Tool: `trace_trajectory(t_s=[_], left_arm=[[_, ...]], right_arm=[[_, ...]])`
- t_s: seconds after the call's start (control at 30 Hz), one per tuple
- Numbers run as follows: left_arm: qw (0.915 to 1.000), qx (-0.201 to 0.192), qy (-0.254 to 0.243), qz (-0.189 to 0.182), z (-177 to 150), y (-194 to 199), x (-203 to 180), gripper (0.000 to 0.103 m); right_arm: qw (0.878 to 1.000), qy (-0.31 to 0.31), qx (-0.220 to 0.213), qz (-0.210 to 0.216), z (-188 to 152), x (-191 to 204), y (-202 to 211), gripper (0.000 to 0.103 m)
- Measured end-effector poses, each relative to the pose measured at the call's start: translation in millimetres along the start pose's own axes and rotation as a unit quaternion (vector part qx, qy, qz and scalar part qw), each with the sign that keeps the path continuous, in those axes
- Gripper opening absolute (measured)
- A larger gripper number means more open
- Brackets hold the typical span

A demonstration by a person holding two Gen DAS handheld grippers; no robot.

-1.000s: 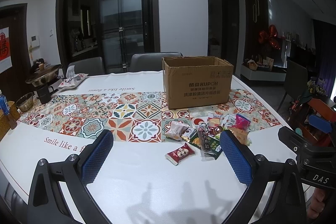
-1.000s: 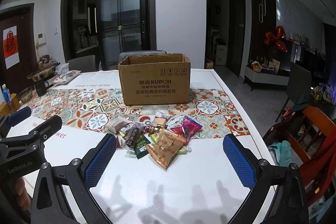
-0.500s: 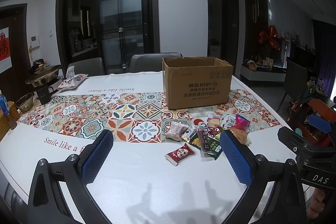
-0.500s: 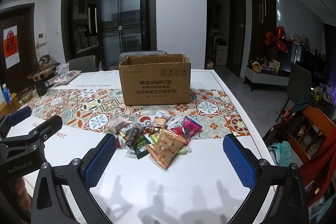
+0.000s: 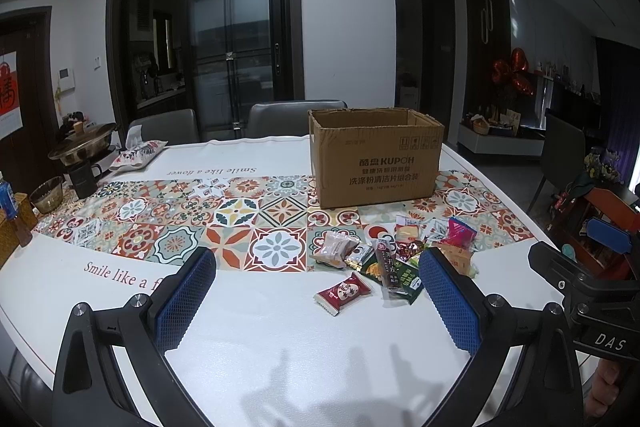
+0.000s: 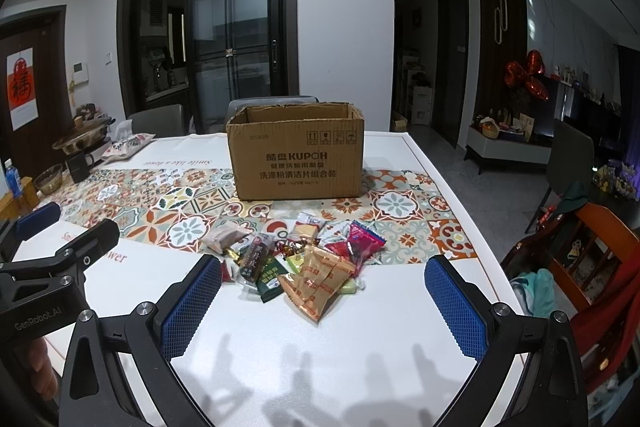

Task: Organize snacks

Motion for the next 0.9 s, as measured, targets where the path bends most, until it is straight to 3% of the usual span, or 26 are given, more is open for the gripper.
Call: trace_trajectory(t_s=[0.5, 0.9], left_arm=[[1.0, 0.003, 0.001, -0.001, -2.0, -1.5, -1.0, 0.103], [0.9993, 0.034, 0.004, -0.014, -8.8, -26.6, 4.8, 0.103]], right_arm=[[1.0, 0.002, 0.004, 0.0, -1.5, 2.6, -3.6, 0.102], [0.999, 0.001, 0.034, 0.008, -3.8, 6.5, -22.4, 0.102]])
Point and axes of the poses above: each gripper's, at about its wrist camera, not at the fingertips, and y roughly against the way its jaws point, x to its left, z to its top, the point moved 2 cm from there along -y, roughly the way its jaws point, and after that the axes turned 9 degrees about x, right-handed, at the moved point
